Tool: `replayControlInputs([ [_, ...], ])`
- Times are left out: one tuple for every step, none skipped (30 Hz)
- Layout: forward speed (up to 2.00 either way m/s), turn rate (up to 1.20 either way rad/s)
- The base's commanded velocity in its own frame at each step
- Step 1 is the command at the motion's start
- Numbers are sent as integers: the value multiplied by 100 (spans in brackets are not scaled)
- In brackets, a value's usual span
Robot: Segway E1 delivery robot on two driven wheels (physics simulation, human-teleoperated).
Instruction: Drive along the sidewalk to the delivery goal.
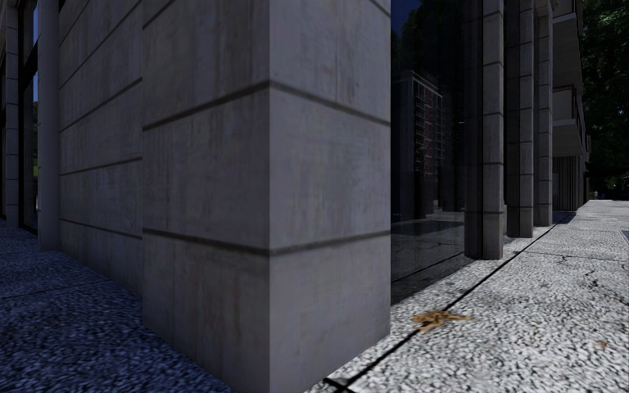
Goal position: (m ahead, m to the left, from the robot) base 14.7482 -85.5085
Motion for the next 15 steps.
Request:
replayControlInputs([
  [0, 0],
  [0, 0],
  [0, 0],
  [0, 0],
  [0, 0],
  [0, 0],
  [0, 0],
  [0, 0],
  [0, 0],
  [0, 0],
  [0, 0],
  [0, 0],
  [7, 0],
  [14, 0],
  [18, 0],
])
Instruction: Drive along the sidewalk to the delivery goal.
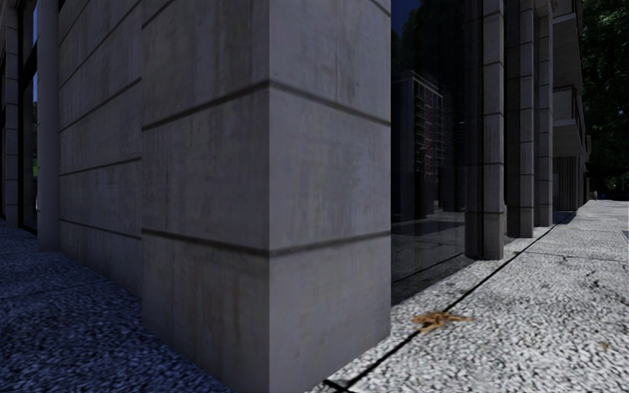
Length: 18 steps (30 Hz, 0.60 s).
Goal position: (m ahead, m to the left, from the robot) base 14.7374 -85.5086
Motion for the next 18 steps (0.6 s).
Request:
replayControlInputs([
  [18, 0],
  [19, 0],
  [13, 0],
  [8, -18],
  [8, -18],
  [0, -41],
  [0, -54],
  [0, -58],
  [0, -60],
  [0, -60],
  [15, -65],
  [30, -74],
  [36, -79],
  [36, -79],
  [42, -80],
  [52, -81],
  [61, -81],
  [66, -81],
])
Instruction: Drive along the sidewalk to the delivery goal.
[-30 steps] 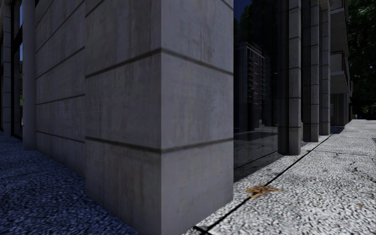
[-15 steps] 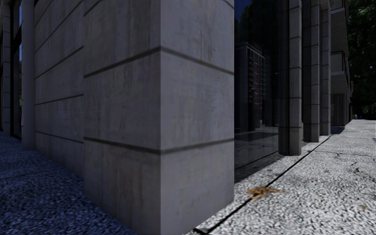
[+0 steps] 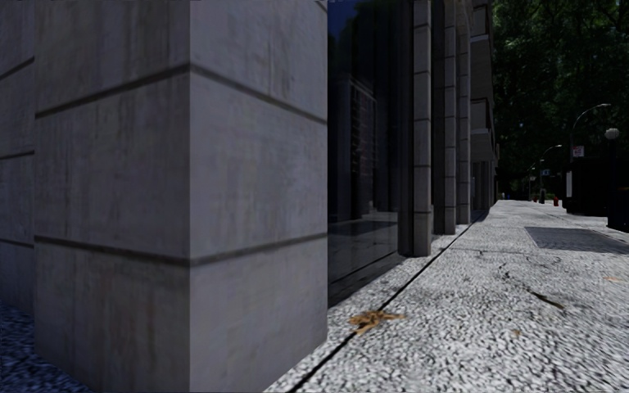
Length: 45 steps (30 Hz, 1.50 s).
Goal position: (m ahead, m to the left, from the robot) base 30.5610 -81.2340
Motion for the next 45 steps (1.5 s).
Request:
replayControlInputs([
  [66, -81],
  [71, -81],
  [76, -81],
  [78, -81],
  [78, -81],
  [81, -81],
  [83, -81],
  [90, -81],
  [95, -81],
  [95, -81],
  [96, -81],
  [97, -81],
  [97, -81],
  [97, -81],
  [97, -81],
  [97, -81],
  [97, -81],
  [97, -81],
  [97, -81],
  [97, -81],
  [97, -81],
  [97, -81],
  [97, -81],
  [97, -81],
  [97, -81],
  [97, -81],
  [97, -81],
  [97, -81],
  [97, -81],
  [97, -81],
  [97, -81],
  [97, -81],
  [97, -81],
  [97, -81],
  [97, -81],
  [97, -81],
  [97, -81],
  [96, -74],
  [96, -74],
  [96, -27],
  [96, -1],
  [96, 0],
  [96, 0],
  [96, 0],
  [96, 0],
])
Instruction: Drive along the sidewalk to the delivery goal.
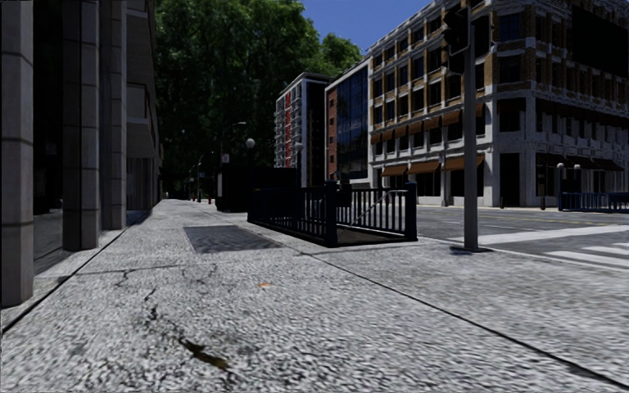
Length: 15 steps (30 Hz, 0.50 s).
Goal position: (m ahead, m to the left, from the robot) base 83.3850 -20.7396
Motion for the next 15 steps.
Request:
replayControlInputs([
  [96, 0],
  [96, 0],
  [96, 0],
  [96, 0],
  [96, 0],
  [94, 0],
  [90, 0],
  [88, 0],
  [88, 0],
  [88, 0],
  [87, -29],
  [87, -40],
  [87, -40],
  [87, -46],
  [92, -48],
])
